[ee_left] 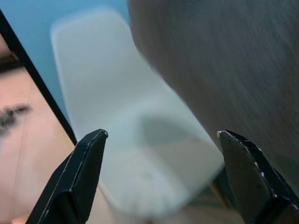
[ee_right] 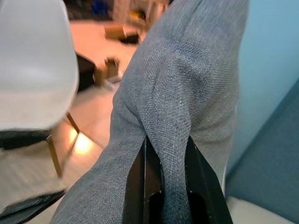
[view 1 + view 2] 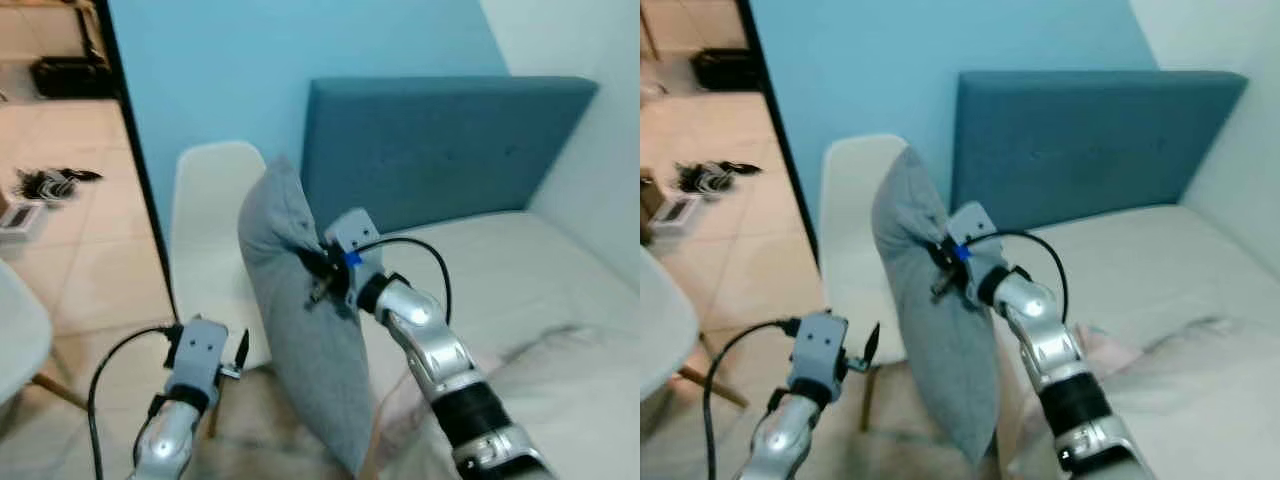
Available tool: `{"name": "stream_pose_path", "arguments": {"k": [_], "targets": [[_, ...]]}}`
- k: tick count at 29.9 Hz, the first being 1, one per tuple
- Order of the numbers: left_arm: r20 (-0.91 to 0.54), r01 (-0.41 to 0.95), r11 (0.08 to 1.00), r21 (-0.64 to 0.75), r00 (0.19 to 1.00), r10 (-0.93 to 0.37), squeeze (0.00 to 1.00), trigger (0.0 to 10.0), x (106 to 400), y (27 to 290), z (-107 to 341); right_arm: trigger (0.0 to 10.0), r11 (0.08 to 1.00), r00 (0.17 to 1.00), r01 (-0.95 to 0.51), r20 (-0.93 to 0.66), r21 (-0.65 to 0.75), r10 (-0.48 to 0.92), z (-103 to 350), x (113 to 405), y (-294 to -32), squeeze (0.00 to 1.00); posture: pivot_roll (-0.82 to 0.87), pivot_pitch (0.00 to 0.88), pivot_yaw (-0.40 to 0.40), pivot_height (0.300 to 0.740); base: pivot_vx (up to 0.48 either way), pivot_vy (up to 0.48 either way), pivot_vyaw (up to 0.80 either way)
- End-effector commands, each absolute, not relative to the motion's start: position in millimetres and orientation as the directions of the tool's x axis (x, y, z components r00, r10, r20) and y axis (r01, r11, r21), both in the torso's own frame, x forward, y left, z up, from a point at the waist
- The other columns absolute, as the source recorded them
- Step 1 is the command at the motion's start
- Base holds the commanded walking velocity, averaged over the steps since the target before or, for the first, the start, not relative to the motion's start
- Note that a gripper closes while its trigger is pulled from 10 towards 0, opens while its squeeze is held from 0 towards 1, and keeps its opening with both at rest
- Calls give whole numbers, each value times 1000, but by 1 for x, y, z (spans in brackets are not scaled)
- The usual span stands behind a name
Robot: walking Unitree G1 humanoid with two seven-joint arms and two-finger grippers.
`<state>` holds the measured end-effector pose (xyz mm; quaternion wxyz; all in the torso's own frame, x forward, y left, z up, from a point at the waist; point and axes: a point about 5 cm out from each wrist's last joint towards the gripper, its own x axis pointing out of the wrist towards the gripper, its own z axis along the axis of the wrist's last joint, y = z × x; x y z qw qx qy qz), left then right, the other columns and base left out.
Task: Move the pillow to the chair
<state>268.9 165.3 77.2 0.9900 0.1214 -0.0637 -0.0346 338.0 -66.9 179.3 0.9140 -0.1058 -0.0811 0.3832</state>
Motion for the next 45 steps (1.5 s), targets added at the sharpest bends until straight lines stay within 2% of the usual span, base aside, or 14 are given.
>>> {"name": "stream_pose_path", "arguments": {"k": [1, 8, 20, 26, 34, 45], "targets": [[143, 21, 967, 254, 988, -59, 0, 10000, 270, 171, 85, 10000, 681, 675, -686, 125, -257, 727, 192, 336, -66, 0, -225, 27, -104, 710, 251, 0, 0], [187, -4, 968, 249, 981, -44, 0, 10000, 277, 172, 100, 10000, 671, 665, -695, 124, -259, 737, 191, 335, -66, 0, -228, 16, -104, 710, 284, 0, 0], [177, -47, 975, 219, 984, 7, 0, 10000, 282, 172, 107, 10000, 665, 663, -698, 111, -266, 740, 190, 334, -67, 0, -229, 12, -105, 710, 0, 21, 0], [181, -33, 972, 231, 983, -10, 0, 10000, 281, 170, 108, 10000, 663, 661, -701, 111, -263, 742, 190, 333, -67, 0, -235, 18, -105, 710, 0, 0, 0], [226, -38, 973, 226, 974, -14, 0, 10000, 282, 169, 122, 10000, 628, 613, -740, 143, -241, 777, 195, 328, -61, 0, -238, 23, -102, 710, 447, 0, 0], [221, -13, 974, 228, 974, -38, 0, 10000, 282, 166, 123, 10000, 621, 619, -734, 104, -275, 778, 189, 328, -62, 0, -237, 25, -95, 710, 421, 0, 0]]}}
